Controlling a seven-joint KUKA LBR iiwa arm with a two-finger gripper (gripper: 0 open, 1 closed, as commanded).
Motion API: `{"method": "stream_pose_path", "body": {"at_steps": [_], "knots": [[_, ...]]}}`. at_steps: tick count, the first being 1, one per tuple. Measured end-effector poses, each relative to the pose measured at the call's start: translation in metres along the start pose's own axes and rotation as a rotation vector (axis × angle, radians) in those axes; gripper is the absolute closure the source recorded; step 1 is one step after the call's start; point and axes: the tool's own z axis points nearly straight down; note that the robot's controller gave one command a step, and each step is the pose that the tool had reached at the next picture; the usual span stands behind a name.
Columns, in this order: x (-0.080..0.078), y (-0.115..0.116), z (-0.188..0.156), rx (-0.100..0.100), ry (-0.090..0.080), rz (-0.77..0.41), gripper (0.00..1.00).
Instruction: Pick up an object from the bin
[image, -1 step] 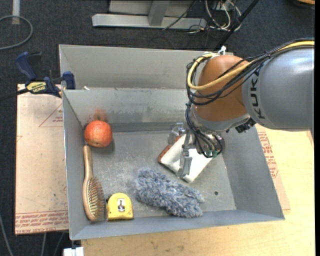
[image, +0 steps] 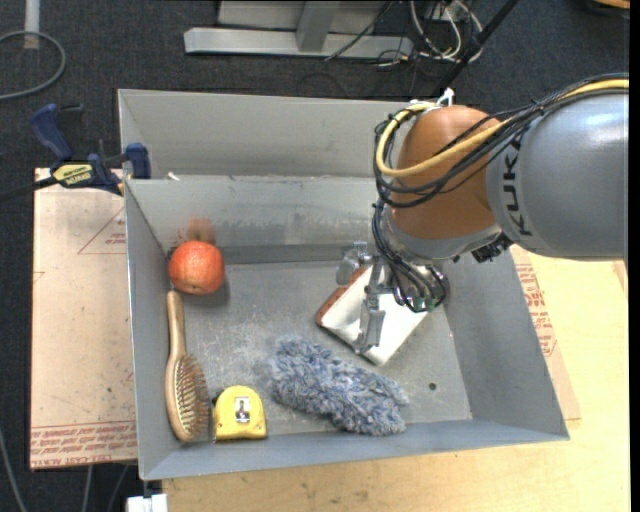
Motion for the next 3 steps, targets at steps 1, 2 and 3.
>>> {"method": "stream_pose_path", "body": {"at_steps": [1, 2, 3], "knots": [[0.002, -0.020, 0.068, 0.000, 0.013, 0.383, 1.00], [0.002, -0.020, 0.068, 0.000, 0.012, 0.383, 1.00], [-0.001, -0.023, 0.050, 0.000, 0.015, 0.335, 1.00]]}}
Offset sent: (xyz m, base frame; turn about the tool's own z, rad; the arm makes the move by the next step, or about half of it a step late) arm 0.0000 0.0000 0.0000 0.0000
